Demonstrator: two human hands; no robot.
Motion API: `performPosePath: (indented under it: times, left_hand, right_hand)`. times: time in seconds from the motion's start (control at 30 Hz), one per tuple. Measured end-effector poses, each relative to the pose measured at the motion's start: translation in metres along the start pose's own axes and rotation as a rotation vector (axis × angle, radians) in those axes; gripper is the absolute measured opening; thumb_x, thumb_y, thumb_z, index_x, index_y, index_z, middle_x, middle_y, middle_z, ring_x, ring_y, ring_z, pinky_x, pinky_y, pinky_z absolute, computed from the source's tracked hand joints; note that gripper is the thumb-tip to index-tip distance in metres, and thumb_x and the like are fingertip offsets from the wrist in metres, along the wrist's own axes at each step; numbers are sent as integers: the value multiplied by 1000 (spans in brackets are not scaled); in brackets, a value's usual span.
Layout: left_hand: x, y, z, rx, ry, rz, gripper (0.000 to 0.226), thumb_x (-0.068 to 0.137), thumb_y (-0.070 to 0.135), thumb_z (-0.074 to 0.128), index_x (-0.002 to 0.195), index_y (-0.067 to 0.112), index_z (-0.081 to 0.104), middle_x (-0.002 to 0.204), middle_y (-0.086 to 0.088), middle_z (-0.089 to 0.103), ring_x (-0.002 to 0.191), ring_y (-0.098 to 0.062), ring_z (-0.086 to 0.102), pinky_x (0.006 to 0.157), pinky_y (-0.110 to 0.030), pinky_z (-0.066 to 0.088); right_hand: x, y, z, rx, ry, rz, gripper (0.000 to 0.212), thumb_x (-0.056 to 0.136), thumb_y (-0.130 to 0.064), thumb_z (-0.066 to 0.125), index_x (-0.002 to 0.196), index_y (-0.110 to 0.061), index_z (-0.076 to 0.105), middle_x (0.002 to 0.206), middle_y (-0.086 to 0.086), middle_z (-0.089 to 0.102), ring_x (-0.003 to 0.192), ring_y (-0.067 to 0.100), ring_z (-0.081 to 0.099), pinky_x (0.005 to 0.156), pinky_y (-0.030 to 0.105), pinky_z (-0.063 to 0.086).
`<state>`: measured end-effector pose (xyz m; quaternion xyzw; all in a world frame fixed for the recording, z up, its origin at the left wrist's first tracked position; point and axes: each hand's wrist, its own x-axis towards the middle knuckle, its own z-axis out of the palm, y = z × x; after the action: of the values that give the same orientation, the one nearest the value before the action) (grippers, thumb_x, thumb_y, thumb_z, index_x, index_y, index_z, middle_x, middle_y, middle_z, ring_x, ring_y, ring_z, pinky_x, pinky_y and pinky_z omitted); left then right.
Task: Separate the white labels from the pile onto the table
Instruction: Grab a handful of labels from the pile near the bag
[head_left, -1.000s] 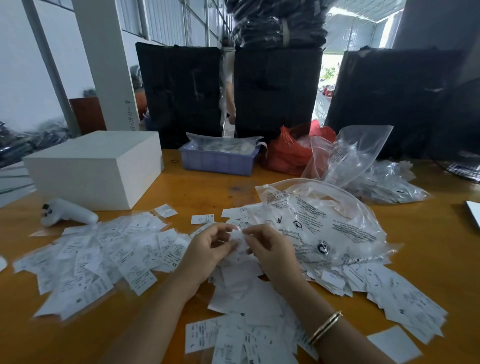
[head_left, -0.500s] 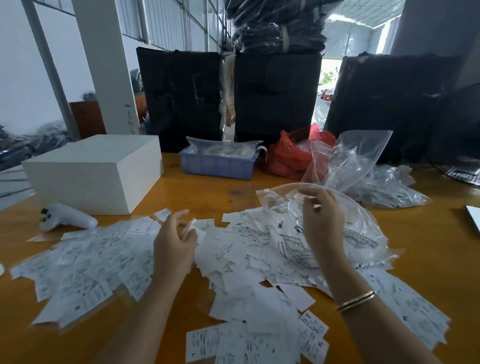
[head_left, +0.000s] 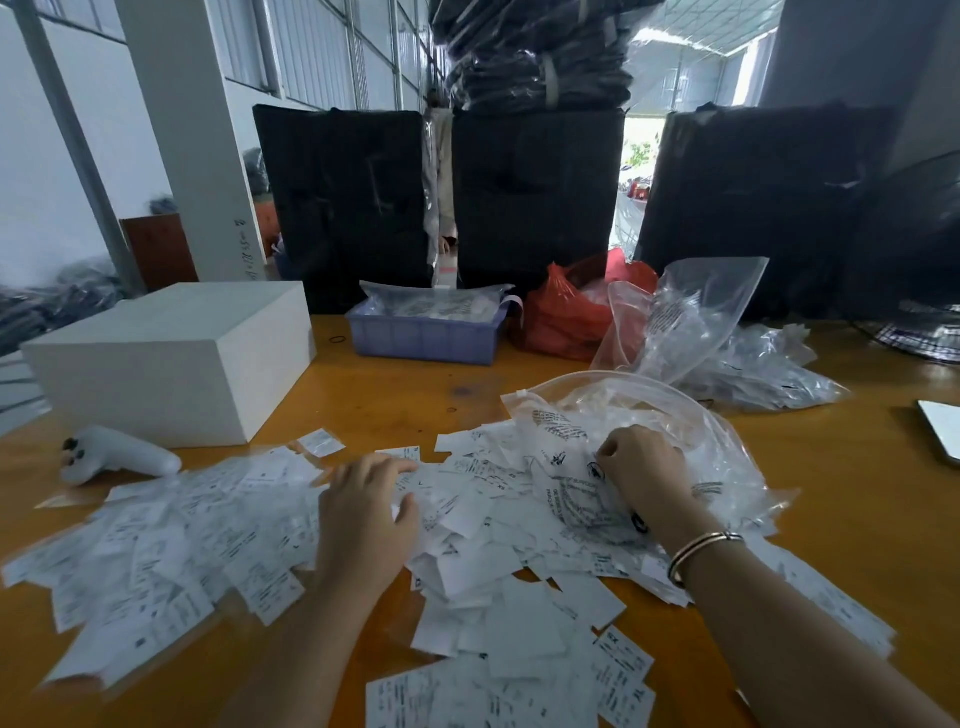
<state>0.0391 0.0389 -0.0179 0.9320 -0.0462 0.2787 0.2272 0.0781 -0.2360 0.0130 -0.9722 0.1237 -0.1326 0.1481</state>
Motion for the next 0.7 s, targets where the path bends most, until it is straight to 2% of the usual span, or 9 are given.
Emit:
performPosePath:
  times: [0.1, 0.17, 0.27, 0.37, 0.53, 0.63, 0.7]
  left_hand:
    - [-3, 5, 1, -49, -68, 136, 25, 89, 19, 60, 114, 23, 63, 118, 9, 57, 110, -6, 40, 89, -20, 31]
    - [-5, 6, 3, -73, -139, 197, 24, 92, 23, 55, 116, 28, 60, 121, 15, 53, 118, -3, 38, 95, -17, 24]
    - [-7, 7, 3, -91, -200, 221, 24, 95, 27, 51, 117, 32, 58, 125, 19, 49, 126, -2, 34, 99, -17, 19]
    - [-7, 8, 3, -100, -220, 219, 23, 96, 27, 50, 117, 32, 59, 126, 18, 50, 128, -3, 34, 99, -17, 20]
    - [-7, 7, 5, -113, -225, 214, 23, 96, 27, 51, 116, 32, 60, 125, 17, 52, 129, -4, 33, 99, -17, 19]
    - [-6, 6, 6, -143, -224, 211, 21, 95, 27, 53, 114, 31, 62, 120, 18, 55, 124, -5, 38, 100, -20, 26]
    - [-4, 7, 5, -181, -207, 192, 20, 94, 27, 55, 112, 30, 63, 118, 18, 56, 120, -5, 41, 99, -23, 30]
  right_hand:
    - [0, 0, -1, 63, 17, 32, 15, 88, -16, 54, 91, -17, 69, 100, 5, 64, 93, 24, 56, 86, 37, 46]
    - [0, 2, 0, 83, 19, 41, 19, 89, -11, 52, 97, -18, 68, 106, 7, 64, 100, 26, 56, 90, 40, 44]
    - [1, 9, 0, 113, 29, 62, 29, 87, -5, 51, 111, -18, 63, 117, 9, 61, 110, 27, 53, 95, 40, 41]
    - [3, 17, -2, 192, 105, 71, 36, 85, -3, 52, 118, -15, 59, 122, 11, 61, 106, 29, 56, 93, 39, 44]
    - [2, 22, -6, 139, 201, 39, 40, 89, -9, 49, 127, -21, 57, 113, 9, 67, 100, 26, 60, 95, 39, 40]
    - [-3, 13, -13, 113, 367, -56, 34, 96, -16, 45, 126, -24, 59, 87, 5, 71, 78, 20, 60, 92, 35, 31]
    - [-8, 0, -20, 142, 447, -164, 29, 97, -19, 47, 121, -22, 63, 79, 3, 69, 75, 19, 59, 86, 32, 27]
